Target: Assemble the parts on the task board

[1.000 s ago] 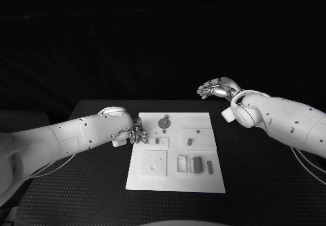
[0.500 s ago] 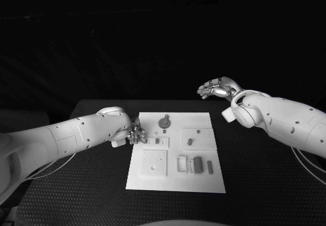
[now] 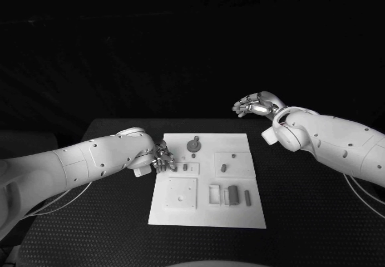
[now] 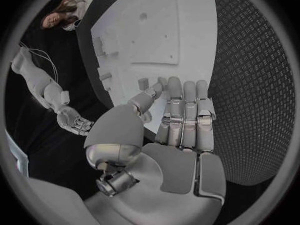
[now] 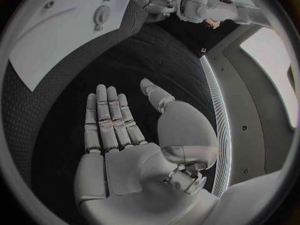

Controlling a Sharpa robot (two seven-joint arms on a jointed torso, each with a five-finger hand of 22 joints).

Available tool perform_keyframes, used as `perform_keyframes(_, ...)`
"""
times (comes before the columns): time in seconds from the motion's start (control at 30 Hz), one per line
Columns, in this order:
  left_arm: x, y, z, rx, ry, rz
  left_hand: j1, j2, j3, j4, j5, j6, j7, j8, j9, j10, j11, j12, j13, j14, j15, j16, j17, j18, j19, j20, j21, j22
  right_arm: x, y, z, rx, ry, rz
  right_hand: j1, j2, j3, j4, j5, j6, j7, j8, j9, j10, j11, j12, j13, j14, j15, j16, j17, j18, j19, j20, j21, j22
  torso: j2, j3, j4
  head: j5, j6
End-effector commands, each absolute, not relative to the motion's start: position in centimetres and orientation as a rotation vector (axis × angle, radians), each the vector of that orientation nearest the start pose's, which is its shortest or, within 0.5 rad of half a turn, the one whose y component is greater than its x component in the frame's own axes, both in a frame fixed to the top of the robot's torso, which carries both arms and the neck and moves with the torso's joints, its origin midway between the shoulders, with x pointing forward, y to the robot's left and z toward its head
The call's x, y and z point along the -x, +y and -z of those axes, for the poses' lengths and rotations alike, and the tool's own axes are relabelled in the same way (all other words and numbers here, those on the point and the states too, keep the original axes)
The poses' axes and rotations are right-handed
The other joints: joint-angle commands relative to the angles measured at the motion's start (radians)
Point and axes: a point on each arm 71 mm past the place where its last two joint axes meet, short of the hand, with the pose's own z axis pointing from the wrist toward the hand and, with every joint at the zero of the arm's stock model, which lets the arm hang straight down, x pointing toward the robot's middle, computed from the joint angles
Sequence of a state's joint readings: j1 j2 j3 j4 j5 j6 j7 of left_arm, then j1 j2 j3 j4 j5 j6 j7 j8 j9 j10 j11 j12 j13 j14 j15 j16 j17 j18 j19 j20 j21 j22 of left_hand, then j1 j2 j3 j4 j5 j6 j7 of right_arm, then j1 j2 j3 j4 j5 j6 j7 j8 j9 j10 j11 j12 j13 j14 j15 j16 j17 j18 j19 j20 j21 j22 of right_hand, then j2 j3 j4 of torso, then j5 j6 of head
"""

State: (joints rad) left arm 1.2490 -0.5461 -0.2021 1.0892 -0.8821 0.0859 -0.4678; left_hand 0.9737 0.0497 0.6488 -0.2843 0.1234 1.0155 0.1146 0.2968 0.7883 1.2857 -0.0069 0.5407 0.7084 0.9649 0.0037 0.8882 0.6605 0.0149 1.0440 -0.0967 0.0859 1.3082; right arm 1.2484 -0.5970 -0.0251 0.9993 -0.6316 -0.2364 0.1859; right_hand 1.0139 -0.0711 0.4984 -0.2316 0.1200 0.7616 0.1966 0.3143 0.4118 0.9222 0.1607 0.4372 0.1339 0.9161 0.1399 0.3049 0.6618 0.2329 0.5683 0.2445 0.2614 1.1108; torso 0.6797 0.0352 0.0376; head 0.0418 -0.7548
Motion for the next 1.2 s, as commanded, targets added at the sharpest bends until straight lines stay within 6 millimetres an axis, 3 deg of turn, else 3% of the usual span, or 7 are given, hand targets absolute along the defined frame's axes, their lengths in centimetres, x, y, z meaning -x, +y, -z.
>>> perform_keyframes(0.03, -53.3, 19.5, 27.0, 0.425, 2.347, 0.366, -0.001, -0.017, 0.000, 0.000, 0.014, 0.041, -0.039, 0.006, 0.006, 0.004, -0.024, 0.018, 0.004, 0.007, -0.003, 0.012, 0.000, -0.010, 0.008, -0.002, 0.007, 0.021, -58.0, -23.2, 18.1, -0.578, 1.608, -1.026, 0.005, -0.004, 0.001, 0.007, 0.002, -0.009, 0.019, 0.006, -0.002, 0.005, 0.000, -0.006, -0.002, -0.004, 0.003, -0.006, 0.002, -0.010, 0.003, 0.000, -0.004, 0.002, 0.000, 0.0003, 0.0002, -0.001, 0.001)
perform_keyframes(0.43, -53.4, 19.3, 26.7, 0.415, 2.312, 0.361, -0.010, -0.038, -0.005, 0.004, 0.072, 0.064, -0.055, 0.031, 0.045, 0.007, -0.040, 0.099, 0.016, 0.024, -0.019, 0.068, -0.006, -0.009, 0.038, -0.017, 0.036, 0.025, -58.0, -23.3, 18.1, -0.578, 1.607, -1.026, 0.006, -0.004, 0.001, 0.007, 0.002, -0.009, 0.019, 0.006, -0.002, 0.005, 0.000, -0.006, -0.002, -0.004, 0.003, -0.007, 0.002, -0.010, 0.003, 0.000, -0.005, 0.002, 0.000, -0.0001, 0.0001, -0.001, 0.001)
perform_keyframes(0.7, -53.6, 19.0, 26.5, 0.383, 2.295, 0.339, -0.021, -0.060, -0.006, 0.008, 0.166, 0.087, -0.069, 0.047, 0.082, 0.021, -0.053, 0.152, 0.007, 0.042, -0.032, 0.107, -0.023, -0.009, 0.056, -0.030, 0.067, 0.025, -58.0, -23.3, 18.1, -0.578, 1.607, -1.025, 0.005, -0.005, 0.000, 0.007, 0.002, -0.009, 0.019, 0.006, -0.002, 0.005, 0.000, -0.006, -0.002, -0.004, 0.004, -0.007, 0.002, -0.010, 0.003, 0.000, -0.006, 0.002, 0.000, -0.0002, 0.0000, -0.001, 0.001)
perform_keyframes(1.2, -53.7, 18.2, 26.5, 0.305, 2.281, 0.261, -0.030, -0.083, -0.008, 0.015, 0.203, 0.119, -0.082, 0.055, 0.105, 0.041, -0.065, 0.191, 0.000, 0.064, -0.043, 0.132, -0.040, -0.008, 0.073, -0.041, 0.092, 0.025, -58.0, -23.3, 18.1, -0.578, 1.607, -1.025, 0.006, -0.005, 0.000, 0.007, 0.002, -0.009, 0.018, 0.006, -0.002, 0.005, 0.000, -0.006, -0.002, -0.005, 0.004, -0.008, 0.002, -0.011, 0.002, 0.000, -0.007, 0.003, 0.000, -0.0001, 0.0003, 0.000, -0.002)
